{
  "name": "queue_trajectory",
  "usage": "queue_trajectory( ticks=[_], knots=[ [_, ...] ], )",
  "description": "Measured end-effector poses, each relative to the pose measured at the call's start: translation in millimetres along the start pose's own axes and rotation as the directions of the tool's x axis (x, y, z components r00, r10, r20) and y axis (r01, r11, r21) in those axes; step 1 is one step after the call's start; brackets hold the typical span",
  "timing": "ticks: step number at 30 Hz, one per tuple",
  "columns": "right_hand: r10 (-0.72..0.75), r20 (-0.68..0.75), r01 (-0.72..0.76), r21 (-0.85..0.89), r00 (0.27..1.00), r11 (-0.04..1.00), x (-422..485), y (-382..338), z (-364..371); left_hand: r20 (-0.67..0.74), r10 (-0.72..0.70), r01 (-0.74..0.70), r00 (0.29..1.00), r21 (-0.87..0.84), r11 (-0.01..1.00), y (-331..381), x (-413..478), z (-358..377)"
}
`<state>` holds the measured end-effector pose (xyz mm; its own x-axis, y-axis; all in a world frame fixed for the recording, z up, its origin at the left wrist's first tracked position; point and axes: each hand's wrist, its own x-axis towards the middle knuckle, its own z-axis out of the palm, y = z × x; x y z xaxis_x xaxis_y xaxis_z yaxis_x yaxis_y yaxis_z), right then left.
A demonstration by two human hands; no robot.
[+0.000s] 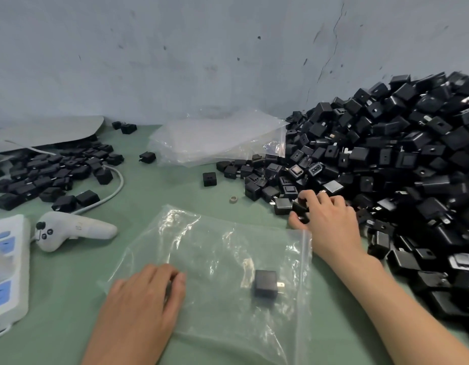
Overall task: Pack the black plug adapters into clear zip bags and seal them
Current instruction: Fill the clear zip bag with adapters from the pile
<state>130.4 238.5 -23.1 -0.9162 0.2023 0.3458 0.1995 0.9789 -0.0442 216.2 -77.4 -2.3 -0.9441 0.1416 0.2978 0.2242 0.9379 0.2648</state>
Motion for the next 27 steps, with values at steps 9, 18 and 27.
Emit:
queue_trajectory(
  ticks=[9,18,27],
  knots=[
    [-0.193,-0.015,0.193,0.074,0.981,0.978,-34,12,-20,0.295,0.26,-0.175,0.92,-0.286,0.942,-48,38,13],
    [-0.139,-0.185,0.176,0.202,0.973,0.963,-84,15,-42,0.097,0.345,-0.314,0.933,-0.244,0.917,32,111,-30],
    [0.151,0.498,-0.38,0.795,0.854,-0.473,-76,-5,-80,-0.273,0.228,-0.282,0.935,-0.177,0.943,16,-98,-27]
  ],
)
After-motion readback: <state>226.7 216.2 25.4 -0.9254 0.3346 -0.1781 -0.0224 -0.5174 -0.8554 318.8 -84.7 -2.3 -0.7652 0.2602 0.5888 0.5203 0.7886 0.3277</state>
